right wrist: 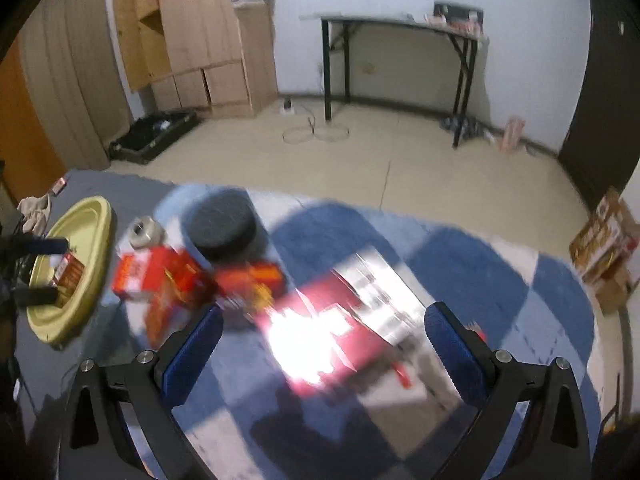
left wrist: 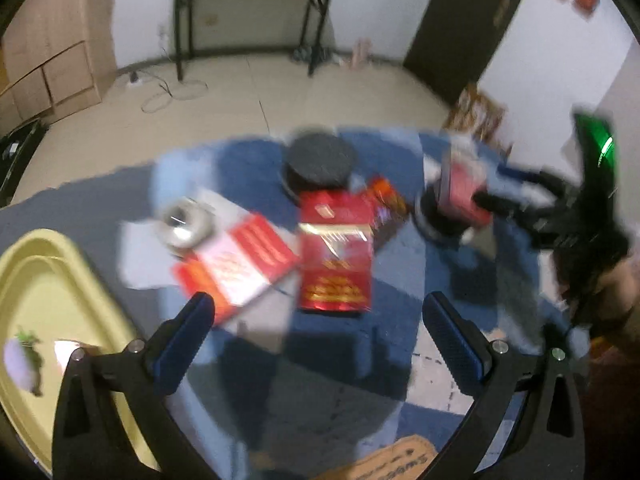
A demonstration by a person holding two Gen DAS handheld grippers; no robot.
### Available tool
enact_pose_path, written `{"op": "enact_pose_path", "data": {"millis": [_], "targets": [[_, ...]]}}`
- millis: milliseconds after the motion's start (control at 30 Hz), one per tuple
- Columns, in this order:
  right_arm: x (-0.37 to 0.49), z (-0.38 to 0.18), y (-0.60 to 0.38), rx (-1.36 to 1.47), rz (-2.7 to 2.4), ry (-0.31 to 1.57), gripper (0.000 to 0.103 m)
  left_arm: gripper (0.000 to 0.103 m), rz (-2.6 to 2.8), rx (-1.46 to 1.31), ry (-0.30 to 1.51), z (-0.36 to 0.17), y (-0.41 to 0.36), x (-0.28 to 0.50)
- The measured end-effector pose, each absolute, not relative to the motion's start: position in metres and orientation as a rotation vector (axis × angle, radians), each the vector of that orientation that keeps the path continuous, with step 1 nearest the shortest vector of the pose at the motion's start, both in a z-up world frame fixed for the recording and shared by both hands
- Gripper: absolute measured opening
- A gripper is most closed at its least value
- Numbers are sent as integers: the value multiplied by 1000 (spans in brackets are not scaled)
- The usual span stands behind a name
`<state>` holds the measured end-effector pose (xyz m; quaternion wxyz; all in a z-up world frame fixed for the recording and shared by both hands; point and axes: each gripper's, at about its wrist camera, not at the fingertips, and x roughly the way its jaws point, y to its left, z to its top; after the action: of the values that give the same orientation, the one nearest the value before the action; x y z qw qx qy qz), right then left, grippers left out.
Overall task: Organize rigid objects
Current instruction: 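Grasp the red diamond-print pack with the left tool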
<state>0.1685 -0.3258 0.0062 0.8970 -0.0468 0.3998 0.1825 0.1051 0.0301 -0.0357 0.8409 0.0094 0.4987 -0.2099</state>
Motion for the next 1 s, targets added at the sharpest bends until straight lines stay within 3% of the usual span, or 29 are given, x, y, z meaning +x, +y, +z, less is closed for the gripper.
{"op": "enact_pose_path", "data": {"millis": [133, 333, 533, 600, 700, 1000], "targets": [[176, -5, -338, -88, 421, 870, 103, 103, -426, 56, 1105, -68, 10, 117], [194, -9, -346, -136, 528, 848, 103, 103, -439, -58, 1122, -77, 18, 135], [203, -17, -346, -128, 626, 842, 103, 101, -458, 7, 1135, -84, -7, 138], [202, -19, -345, -142, 639, 836, 103, 76, -449, -20, 1166, -91, -9, 140], [200, -24, -343, -165, 635, 832, 103, 60, -403, -2, 1165, -95, -10, 137], [192, -18, -354, -121, 615, 780, 97, 59, -467, -43, 1118, -70, 5, 120]]}}
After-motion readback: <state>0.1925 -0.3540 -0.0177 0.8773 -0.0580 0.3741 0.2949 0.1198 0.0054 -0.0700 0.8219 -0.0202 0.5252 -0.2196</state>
